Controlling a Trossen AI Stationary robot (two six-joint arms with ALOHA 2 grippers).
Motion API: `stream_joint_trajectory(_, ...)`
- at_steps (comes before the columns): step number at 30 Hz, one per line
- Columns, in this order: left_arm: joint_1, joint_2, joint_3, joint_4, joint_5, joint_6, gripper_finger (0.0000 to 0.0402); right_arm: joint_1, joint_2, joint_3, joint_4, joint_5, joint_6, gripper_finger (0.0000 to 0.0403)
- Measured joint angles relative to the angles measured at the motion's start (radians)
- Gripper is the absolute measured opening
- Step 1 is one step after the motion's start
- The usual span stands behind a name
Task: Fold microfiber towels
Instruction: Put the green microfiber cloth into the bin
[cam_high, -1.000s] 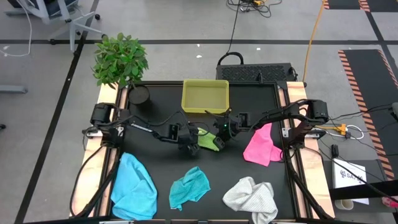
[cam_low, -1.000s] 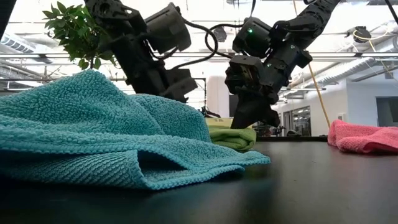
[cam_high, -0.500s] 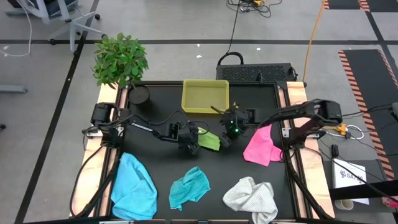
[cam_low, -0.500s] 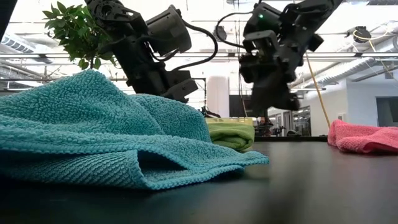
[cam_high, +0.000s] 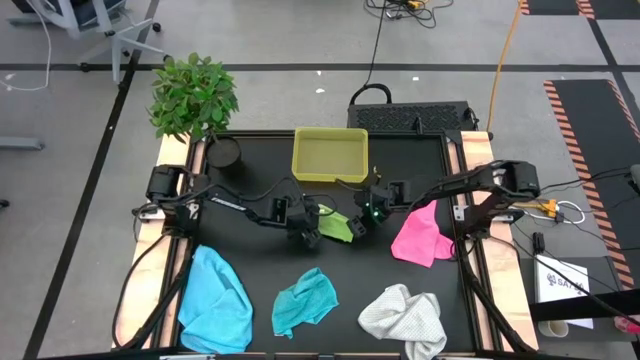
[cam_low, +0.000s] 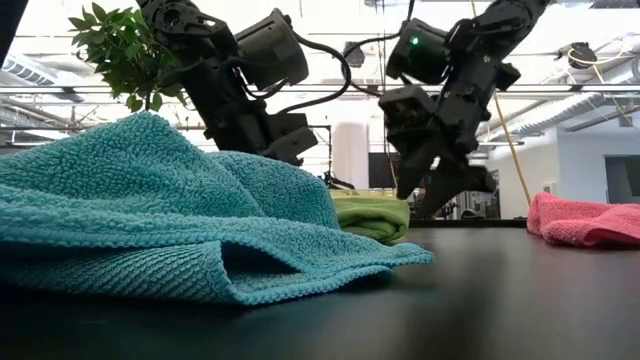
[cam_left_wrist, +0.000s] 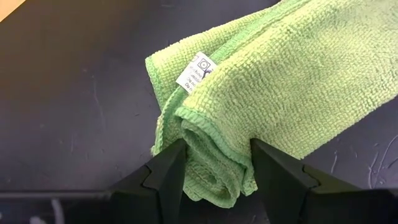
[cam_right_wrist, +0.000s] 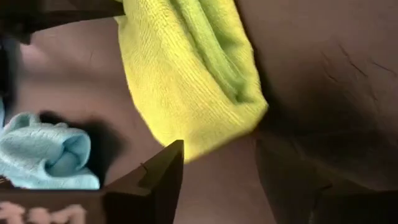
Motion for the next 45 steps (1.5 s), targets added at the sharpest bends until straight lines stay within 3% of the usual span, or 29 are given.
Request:
stream_joint_trajectory(6, 0.0, 0.0, 0.0, 0.004, 0.003, 0.001, 0.0181, 0.0, 0.096, 0.0, 0.171, -0.022, 0.026, 0.0216)
stream_joint_trajectory(12, 0.0, 0.0, 0.0, -0.005, 0.009, 0.001, 0.0181, 0.0, 0.149, 0.0, 0.269, -0.092, 0.029, 0.0206)
stream_joint_trajectory(16, 0.0, 0.0, 0.0, -0.019, 0.015, 0.007, 0.0181, -0.004, 0.147, 0.001, 0.229, -0.106, 0.022, 0.0161)
stream_joint_trajectory(22, 0.0, 0.0, 0.002, -0.042, 0.03, 0.006, 0.0181, -0.021, 0.146, 0.001, 0.224, -0.108, 0.005, 0.0028)
stream_joint_trajectory(29, 0.014, -0.022, 0.0, -0.043, 0.044, 0.0, 0.0181, -0.036, 0.082, 0.0, 0.213, -0.107, -0.025, 0.0012)
stream_joint_trajectory(35, 0.053, -0.126, -0.002, -0.041, 0.045, 0.009, 0.0181, -0.061, -0.014, 0.0, 0.197, -0.096, -0.063, 0.0008)
stream_joint_trajectory(45, 0.129, -0.429, -0.001, -0.098, 0.031, 0.069, 0.0181, -0.144, -0.175, 0.017, 0.179, -0.085, -0.117, 0.0007)
